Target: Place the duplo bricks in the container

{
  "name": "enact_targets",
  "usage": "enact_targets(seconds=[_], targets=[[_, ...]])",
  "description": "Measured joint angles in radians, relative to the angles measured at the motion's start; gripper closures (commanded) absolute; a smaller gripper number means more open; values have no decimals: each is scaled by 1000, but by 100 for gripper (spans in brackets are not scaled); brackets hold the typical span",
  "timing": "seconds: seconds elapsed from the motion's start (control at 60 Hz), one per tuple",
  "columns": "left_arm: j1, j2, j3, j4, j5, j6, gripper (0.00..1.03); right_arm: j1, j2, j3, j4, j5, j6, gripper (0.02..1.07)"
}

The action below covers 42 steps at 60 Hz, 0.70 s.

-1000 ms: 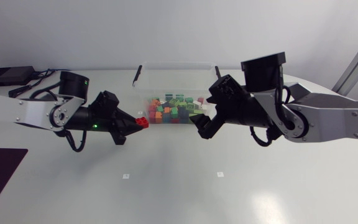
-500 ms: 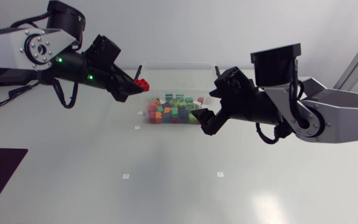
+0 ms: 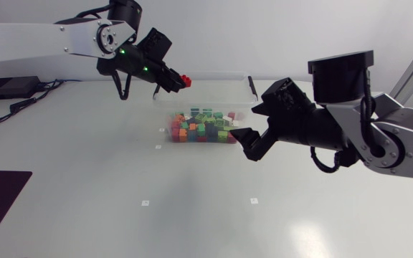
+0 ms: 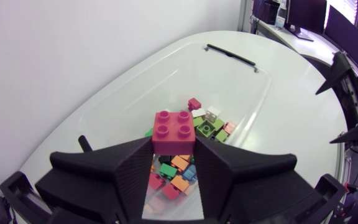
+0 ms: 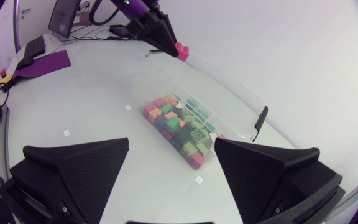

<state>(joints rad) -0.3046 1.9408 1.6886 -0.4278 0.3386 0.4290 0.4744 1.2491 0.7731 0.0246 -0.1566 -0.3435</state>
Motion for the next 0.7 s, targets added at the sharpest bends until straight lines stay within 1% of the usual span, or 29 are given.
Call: enact_targets(seconds=[0.033, 0.083, 0.117, 0.133, 0.15, 0.167, 0.183, 0.217, 0.283, 0.45, 0.583, 0.7], targets=[[-3, 22, 17, 6, -12, -7, 65, -2, -11, -3, -3, 0, 0, 7], [-8, 54, 45, 12, -46, -11, 54, -7, -29, -8, -9, 0, 0, 7], [-12, 68, 58, 20, -71, -11, 37, -11, -44, -10, -19, 0, 0, 7], [-14, 74, 61, 28, -86, -12, 33, -13, -50, -10, -23, 0, 0, 7], [-15, 79, 64, 37, -92, -12, 21, -14, -57, -11, -25, 1, 0, 7], [-18, 87, 67, 49, -108, -13, 18, -18, -66, -13, -28, 0, 0, 7], [-18, 91, 70, 57, -115, -14, 10, -21, -73, -14, -30, 1, 0, 7], [-19, 101, 75, 71, -136, -15, 4, -27, -90, -16, -39, 0, 0, 7], [-22, 111, 80, 89, -164, -15, 4, -44, -126, -22, -59, 1, 0, 7], [-22, 110, 85, 90, -222, -20, 4, -73, -206, -38, -99, 2, -1, 7], [-22, 77, 85, 85, -301, -37, 4, -84, -277, -58, -105, 74, 0, 7], [-22, 11, 83, 60, -367, -38, 4, -98, -331, -73, -104, 132, -1, 7]])
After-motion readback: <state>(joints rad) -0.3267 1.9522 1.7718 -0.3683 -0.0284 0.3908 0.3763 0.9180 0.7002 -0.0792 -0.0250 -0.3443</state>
